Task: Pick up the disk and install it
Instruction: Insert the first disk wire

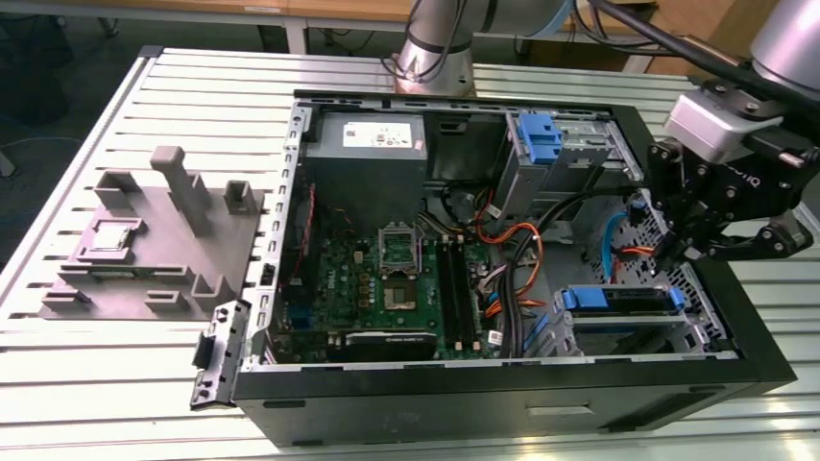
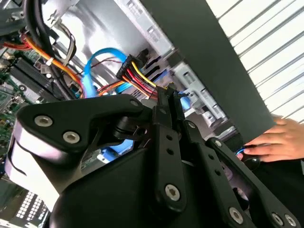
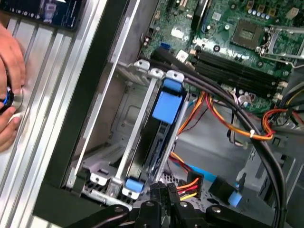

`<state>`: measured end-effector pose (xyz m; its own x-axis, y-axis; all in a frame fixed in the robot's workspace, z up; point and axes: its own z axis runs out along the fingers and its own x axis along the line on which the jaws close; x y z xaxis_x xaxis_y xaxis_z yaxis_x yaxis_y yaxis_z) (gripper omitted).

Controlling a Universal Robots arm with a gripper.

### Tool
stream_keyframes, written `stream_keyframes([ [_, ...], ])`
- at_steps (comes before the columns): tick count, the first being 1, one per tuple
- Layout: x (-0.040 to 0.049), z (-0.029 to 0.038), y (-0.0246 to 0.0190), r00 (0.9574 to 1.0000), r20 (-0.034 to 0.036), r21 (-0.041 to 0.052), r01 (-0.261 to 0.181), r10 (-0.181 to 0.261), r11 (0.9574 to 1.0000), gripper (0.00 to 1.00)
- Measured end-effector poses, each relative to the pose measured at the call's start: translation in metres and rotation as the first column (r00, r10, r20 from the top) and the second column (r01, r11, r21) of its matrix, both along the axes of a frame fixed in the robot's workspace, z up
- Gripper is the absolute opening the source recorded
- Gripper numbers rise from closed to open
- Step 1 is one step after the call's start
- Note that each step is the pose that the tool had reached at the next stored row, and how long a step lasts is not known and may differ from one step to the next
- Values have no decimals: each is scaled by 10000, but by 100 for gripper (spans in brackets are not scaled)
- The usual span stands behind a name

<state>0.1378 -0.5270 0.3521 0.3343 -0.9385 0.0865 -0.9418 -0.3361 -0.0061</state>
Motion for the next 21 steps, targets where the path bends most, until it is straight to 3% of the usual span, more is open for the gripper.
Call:
stream_keyframes([
  [3,-46,-4,-1,10000,0,2,26,-26,10000,17],
  [8,-47,-23,0,9963,0,-1,855,-855,9963,17],
  [12,-47,-42,0,9874,0,-1,1585,-1585,9874,17],
  [17,-46,-52,0,9716,-11,-4,2366,-2366,9716,17],
  [21,-46,-53,-14,9686,-61,158,2486,-2485,9685,17],
])
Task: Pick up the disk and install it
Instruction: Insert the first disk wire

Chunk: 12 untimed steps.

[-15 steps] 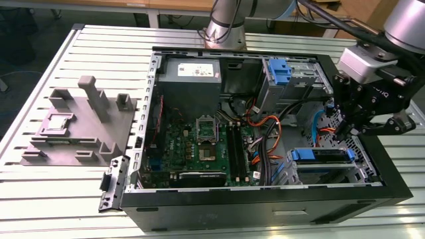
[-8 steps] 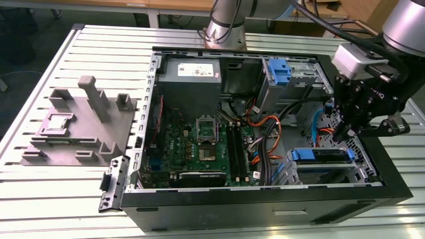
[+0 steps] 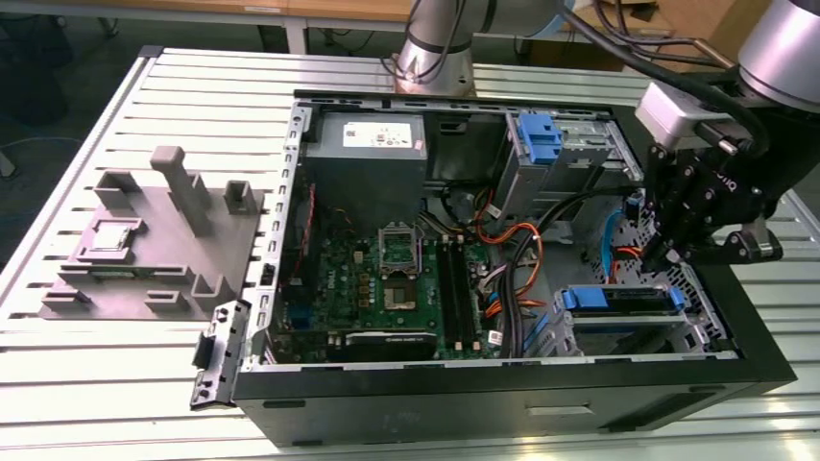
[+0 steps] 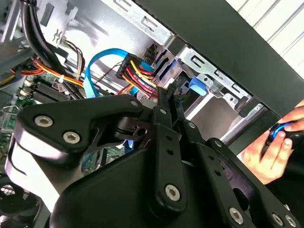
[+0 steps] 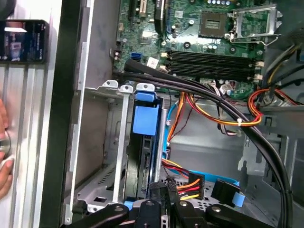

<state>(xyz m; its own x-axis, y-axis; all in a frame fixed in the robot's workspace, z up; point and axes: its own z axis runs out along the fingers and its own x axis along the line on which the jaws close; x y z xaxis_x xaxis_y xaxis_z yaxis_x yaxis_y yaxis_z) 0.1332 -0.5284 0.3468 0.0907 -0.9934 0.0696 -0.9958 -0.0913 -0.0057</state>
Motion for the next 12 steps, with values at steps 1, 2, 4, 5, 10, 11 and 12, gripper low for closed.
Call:
stream_keyframes([
  [1,0,0,-11,10000,-1,40,11,-11,10000,17],
  [2,0,1,-25,10000,-1,61,20,-20,10000,17],
  [4,0,0,-59,10000,-1,69,27,-27,10000,17],
  [5,0,0,-74,10000,-1,69,29,-29,10000,17],
  [10,-6,-1,-115,10000,-1,69,32,-32,10000,17],
  [11,-6,-1,-115,10000,-1,70,33,-33,10000,17],
  [12,-6,-1,-115,10000,-1,69,33,-33,10000,17],
])
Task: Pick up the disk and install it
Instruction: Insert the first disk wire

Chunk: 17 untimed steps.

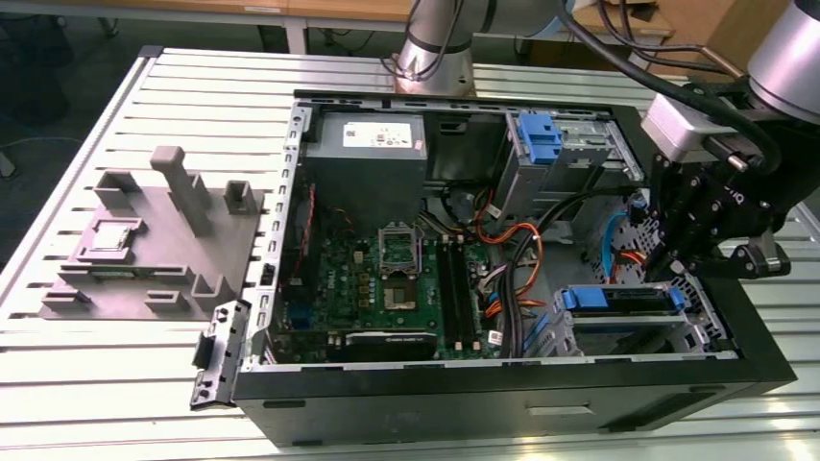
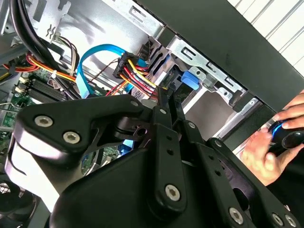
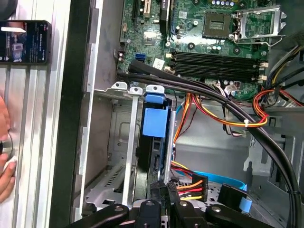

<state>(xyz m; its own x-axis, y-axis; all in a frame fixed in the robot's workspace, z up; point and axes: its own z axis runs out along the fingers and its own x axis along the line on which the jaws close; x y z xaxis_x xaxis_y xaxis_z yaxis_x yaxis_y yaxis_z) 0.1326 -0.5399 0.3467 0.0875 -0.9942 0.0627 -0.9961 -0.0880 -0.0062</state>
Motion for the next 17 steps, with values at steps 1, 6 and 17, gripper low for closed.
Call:
stream_keyframes([
  [1,0,0,0,10000,0,0,1,-1,10000,17],
  [6,0,0,0,10000,0,0,3,-3,10000,17],
  [17,-1,1,-5,10000,0,47,27,-27,10000,17],
])
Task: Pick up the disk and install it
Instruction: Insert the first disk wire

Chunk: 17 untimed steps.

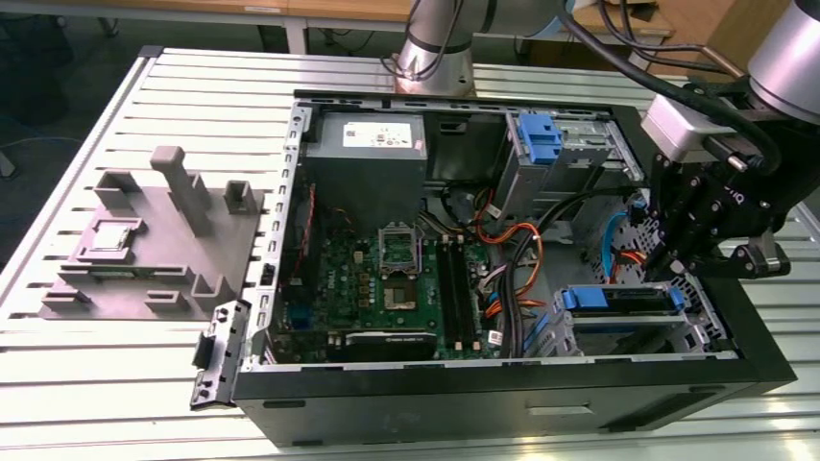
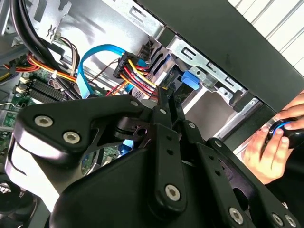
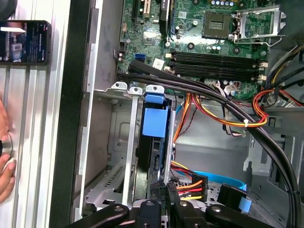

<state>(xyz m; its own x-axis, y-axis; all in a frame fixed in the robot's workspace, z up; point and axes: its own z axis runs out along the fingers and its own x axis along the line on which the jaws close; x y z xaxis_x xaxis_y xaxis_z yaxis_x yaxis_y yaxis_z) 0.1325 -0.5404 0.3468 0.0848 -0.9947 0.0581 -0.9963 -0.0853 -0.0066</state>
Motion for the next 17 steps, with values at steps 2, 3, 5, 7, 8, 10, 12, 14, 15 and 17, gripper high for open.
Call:
stream_keyframes([
  [2,0,-1,-5,9999,-2,31,141,-141,9999,17],
  [3,0,-2,-9,9997,-2,34,229,-229,9997,17],
  [5,-1,-9,-14,9993,-2,41,369,-369,9993,17],
  [7,-3,-15,-26,9990,-3,70,437,-437,9990,17],
  [8,-5,-19,-36,9990,-5,108,445,-445,9990,17],
  [10,-9,-26,-57,9989,-8,177,461,-461,9988,17],
  [12,-14,-32,-78,9989,-11,243,476,-476,9986,17],
  [14,-18,-42,-91,9987,-13,280,519,-518,9983,17],
  [15,-19,-50,-92,9983,-13,286,586,-586,9979,17],
  [17,-19,-64,-93,9964,-13,284,844,-844,9960,17],
])
